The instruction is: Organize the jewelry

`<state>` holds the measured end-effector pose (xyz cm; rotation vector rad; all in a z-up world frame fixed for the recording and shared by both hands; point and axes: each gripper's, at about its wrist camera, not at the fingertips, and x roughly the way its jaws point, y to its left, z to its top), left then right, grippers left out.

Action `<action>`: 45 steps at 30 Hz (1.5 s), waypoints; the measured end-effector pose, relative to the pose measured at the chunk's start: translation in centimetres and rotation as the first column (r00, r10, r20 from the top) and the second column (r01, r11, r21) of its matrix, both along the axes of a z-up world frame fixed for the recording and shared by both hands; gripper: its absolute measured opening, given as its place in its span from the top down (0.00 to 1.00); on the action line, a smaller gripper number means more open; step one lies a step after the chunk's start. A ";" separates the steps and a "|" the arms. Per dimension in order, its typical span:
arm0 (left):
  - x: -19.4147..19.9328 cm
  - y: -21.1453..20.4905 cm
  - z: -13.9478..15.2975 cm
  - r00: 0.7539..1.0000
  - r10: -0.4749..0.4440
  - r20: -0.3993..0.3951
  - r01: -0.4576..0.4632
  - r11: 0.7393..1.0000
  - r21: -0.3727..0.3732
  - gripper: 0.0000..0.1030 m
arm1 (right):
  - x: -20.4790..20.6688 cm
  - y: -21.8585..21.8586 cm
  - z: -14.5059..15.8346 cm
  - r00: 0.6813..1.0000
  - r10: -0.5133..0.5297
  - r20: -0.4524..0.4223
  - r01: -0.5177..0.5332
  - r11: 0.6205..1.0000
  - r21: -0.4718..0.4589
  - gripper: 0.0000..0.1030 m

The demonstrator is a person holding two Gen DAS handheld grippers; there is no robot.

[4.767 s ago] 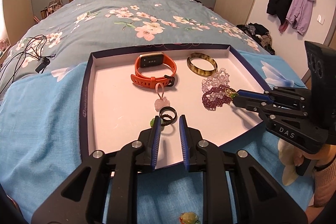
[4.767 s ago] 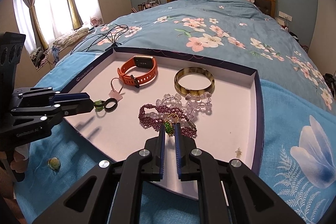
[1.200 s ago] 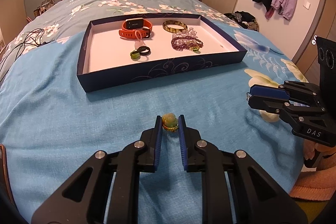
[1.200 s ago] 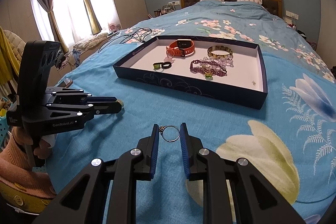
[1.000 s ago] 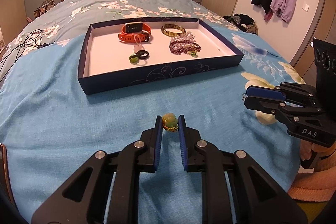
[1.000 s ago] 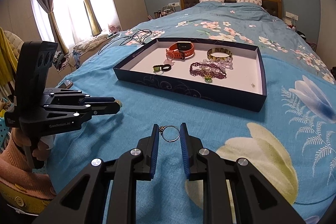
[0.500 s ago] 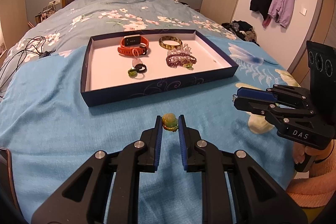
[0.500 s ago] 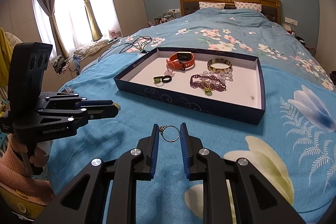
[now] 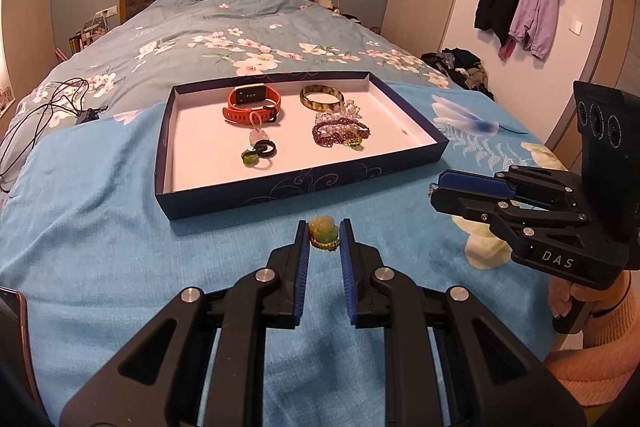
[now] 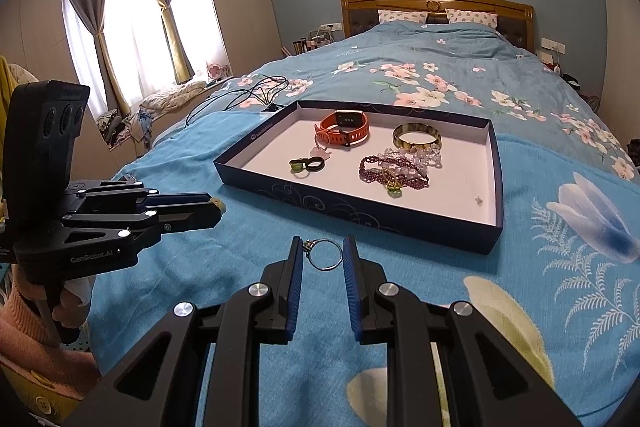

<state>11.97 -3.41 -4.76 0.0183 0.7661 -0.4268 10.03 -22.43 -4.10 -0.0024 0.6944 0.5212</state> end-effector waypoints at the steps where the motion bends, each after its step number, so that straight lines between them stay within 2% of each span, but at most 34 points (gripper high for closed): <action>1: 0.0 0.0 0.0 1.000 0.001 0.000 -0.001 1.000 -0.001 0.85 | 0.0 0.0 0.0 1.000 0.000 0.001 0.000 1.000 0.000 0.82; 45: 0.8 0.0 1.2 0.999 0.016 0.028 -0.016 1.000 -0.013 0.85 | 1.3 0.0 0.9 1.000 -0.010 0.026 0.009 1.000 0.008 0.83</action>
